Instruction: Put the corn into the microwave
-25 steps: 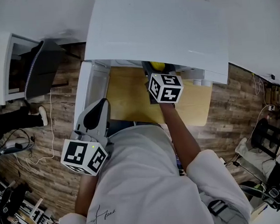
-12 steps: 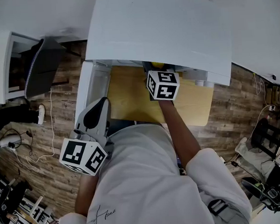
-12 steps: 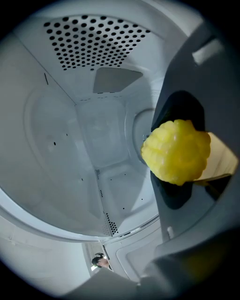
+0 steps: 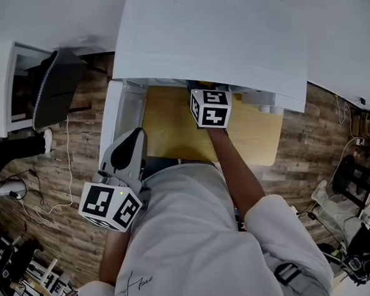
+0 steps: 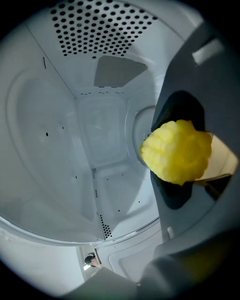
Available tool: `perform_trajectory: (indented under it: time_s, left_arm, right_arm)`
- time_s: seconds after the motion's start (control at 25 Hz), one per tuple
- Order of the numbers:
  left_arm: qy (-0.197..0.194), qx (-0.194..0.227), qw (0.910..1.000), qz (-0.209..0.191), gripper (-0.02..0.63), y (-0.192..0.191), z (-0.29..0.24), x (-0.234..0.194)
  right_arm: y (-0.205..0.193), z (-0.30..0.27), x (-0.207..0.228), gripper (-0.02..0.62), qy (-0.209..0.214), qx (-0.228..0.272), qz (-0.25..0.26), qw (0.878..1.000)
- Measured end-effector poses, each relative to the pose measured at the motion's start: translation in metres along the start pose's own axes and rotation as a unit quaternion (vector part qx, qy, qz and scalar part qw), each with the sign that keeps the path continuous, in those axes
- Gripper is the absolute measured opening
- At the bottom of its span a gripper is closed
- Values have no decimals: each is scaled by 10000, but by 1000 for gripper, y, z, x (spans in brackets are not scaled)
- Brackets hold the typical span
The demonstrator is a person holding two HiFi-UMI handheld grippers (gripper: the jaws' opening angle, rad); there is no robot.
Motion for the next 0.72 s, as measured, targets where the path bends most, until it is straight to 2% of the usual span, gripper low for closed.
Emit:
perform_trajectory:
  time_s: [0.72]
  left_arm:
    - [-57,6,10000,5,-3,2,1,-2]
  right_arm:
    - [3,-19,-3,261,-337,-102,340,9988]
Point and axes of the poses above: the fingertips, and each gripper's own axes: z backward along the fingers, x to its right, y out of its top, the point moved 8 cm from there along z, backward along the fingers, and after that the axes turned 13 degrees about -x, right-handed, at the moved point
